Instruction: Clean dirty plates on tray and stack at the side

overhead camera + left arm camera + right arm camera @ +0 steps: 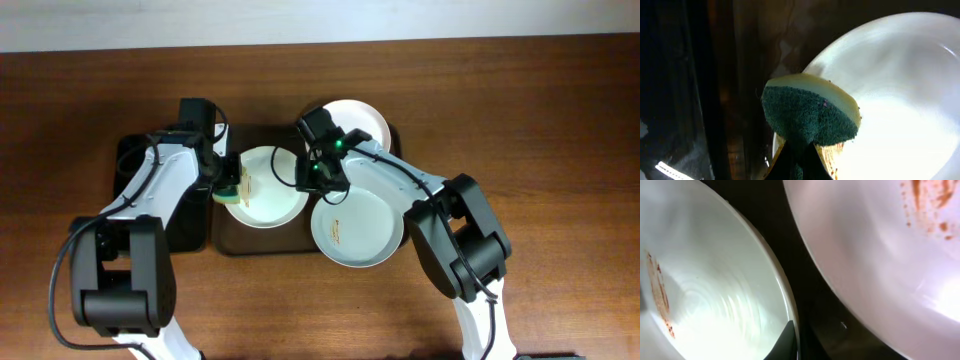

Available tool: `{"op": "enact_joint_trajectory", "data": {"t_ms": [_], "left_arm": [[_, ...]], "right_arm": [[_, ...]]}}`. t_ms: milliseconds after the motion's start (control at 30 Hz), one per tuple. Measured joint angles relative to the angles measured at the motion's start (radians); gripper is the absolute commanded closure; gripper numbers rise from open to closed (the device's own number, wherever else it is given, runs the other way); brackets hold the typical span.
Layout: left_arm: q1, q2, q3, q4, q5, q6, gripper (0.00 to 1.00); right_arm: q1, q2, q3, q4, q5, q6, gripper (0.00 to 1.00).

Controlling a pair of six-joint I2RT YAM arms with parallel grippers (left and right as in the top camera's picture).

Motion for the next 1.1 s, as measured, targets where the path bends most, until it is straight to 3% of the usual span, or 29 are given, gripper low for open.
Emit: {"op": "enact_joint_trajectory", "data": {"t_ms": [367,567,667,767,833,967,1100], "left_arm": [[-0.127,0.108,0.031,0.109,-0.073,-0.167,0.99],[-0.075,0.151,0.076,0.087,0.241,-0.101,0.99],[-0.083,0.151,0.082,0.079,0.134,-0.104,0.99],[-0.121,0.151,0.089,0.129,-0.025,-0.188,0.99],[-0.122,0.157,0.136,0.075,-0.097,-0.222,0.99],[-0.116,0.157,0.306,-0.124,-0.092,-0.217,0.99],[-0.119,0.156,0.215,-0.068,-0.049,-0.191,0.99]], "right_arm": [[-0.006,0.000,0.005,0.003,0.064,0.019,0.96],[-0.003,0.000,0.005,0.010,0.072,0.019,0.96],[0.011,0.000,0.005,0.020,0.069,0.020,0.96],[0.014,0.000,0.005,0.026,0.069,0.024,0.96],[0.014,0.000,0.005,0.023,0.069,0.025,0.96],[0.014,0.000,0.005,0.019,0.069,0.024,0.96],[0.014,0.000,0.005,0.020,0.069,0.024,0.96]]}}
